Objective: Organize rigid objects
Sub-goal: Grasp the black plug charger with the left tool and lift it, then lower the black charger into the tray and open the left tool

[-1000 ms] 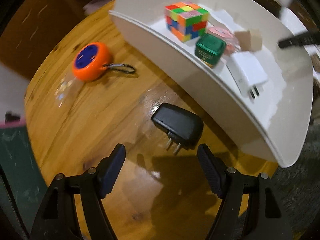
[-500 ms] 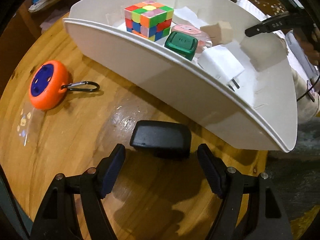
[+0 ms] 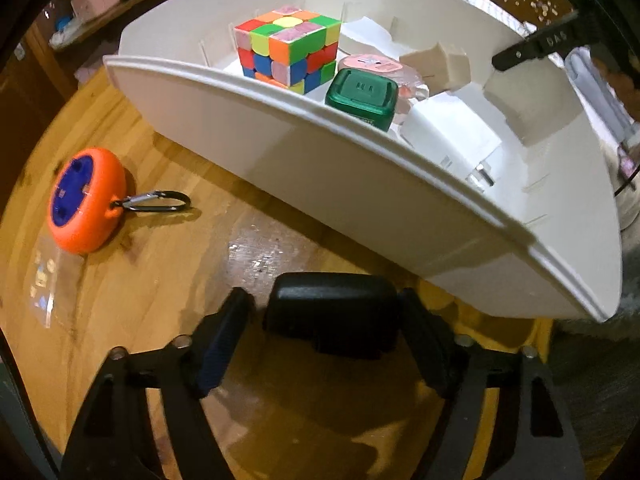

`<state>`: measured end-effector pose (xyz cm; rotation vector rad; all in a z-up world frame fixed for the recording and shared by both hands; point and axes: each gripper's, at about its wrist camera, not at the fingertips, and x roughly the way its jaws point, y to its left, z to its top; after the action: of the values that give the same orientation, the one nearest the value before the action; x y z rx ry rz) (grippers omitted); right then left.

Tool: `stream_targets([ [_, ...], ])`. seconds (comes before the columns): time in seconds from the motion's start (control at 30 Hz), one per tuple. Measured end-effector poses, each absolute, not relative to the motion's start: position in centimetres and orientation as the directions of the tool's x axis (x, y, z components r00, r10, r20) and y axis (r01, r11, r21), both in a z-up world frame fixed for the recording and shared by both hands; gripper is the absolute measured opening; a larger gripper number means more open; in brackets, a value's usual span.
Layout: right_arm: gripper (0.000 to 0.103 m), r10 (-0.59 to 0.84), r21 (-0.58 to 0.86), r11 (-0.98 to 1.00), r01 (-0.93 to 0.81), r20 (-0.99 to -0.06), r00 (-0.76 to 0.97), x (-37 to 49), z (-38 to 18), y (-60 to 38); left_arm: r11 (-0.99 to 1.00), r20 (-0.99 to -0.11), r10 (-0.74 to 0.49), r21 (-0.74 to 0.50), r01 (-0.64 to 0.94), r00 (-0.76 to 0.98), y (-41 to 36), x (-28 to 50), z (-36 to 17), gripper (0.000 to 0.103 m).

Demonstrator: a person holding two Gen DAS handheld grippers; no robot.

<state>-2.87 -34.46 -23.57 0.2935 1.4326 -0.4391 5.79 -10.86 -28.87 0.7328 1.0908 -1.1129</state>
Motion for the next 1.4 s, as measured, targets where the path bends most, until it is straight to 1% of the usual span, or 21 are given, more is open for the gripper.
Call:
stream_targets([
  [0.03,0.014,-0.115,-0.066,0.885,0.460,-0.990,0.080,-2.9,-23.6,-34.5,0.315,-0.942,-0.329,-0.040,0.948,0.070,-10.8,5.7,-28.8,0.066],
  [0.33,0.014,-0.111,-0.061,0.889,0.453,-0.990,0.084,-3.0,-23.6,-34.6,0.436,-0.951,-0.291,-0.038,0.899,0.101,-9.0,6.7,-27.5,0.065],
  [0.43,0.014,-0.108,-0.059,0.893,0.445,-0.990,0.085,-3.0,-23.7,-34.6,0.489,-0.953,-0.263,0.002,0.872,0.149,-8.2,6.5,-25.7,0.065],
  [0.57,0.014,-0.099,-0.052,0.901,0.431,-0.991,0.087,-2.9,-23.7,-34.5,0.569,-0.945,-0.253,0.027,0.822,0.206,-7.2,6.5,-21.8,0.065],
  [0.73,0.012,-0.074,-0.030,0.914,0.405,-0.993,0.093,-2.9,-23.7,-34.7,0.657,-0.925,-0.273,0.021,0.753,0.264,-7.2,5.5,-15.8,0.065],
  [0.9,0.010,-0.049,-0.007,0.931,0.364,-0.993,0.106,-2.9,-23.7,-34.9,0.713,-0.912,-0.281,0.010,0.701,0.299,-10.5,5.7,-11.7,0.065],
  [1.0,0.009,-0.030,0.011,0.941,0.338,-0.993,0.114,-3.0,-23.7,-34.9,0.729,-0.905,-0.298,-0.012,0.684,0.302,-13.6,5.3,-10.7,0.065],
  [1.13,0.009,-0.009,0.029,0.953,0.300,-0.992,0.124,-3.0,-23.7,-34.9,0.758,-0.906,-0.270,0.009,0.652,0.327,-18.9,6.5,-11.2,0.065],
  [1.23,0.009,0.008,0.045,0.958,0.285,-0.992,0.130,-3.0,-23.7,-34.9,0.777,-0.914,-0.258,-0.003,0.629,0.314,-22.1,7.8,-12.1,0.065],
  [1.4,0.009,0.040,0.076,0.956,0.283,-0.990,0.133,-3.1,-23.8,-35.2,0.803,-0.935,-0.185,0.034,0.595,0.303,-26.9,10.6,-15.9,0.065],
])
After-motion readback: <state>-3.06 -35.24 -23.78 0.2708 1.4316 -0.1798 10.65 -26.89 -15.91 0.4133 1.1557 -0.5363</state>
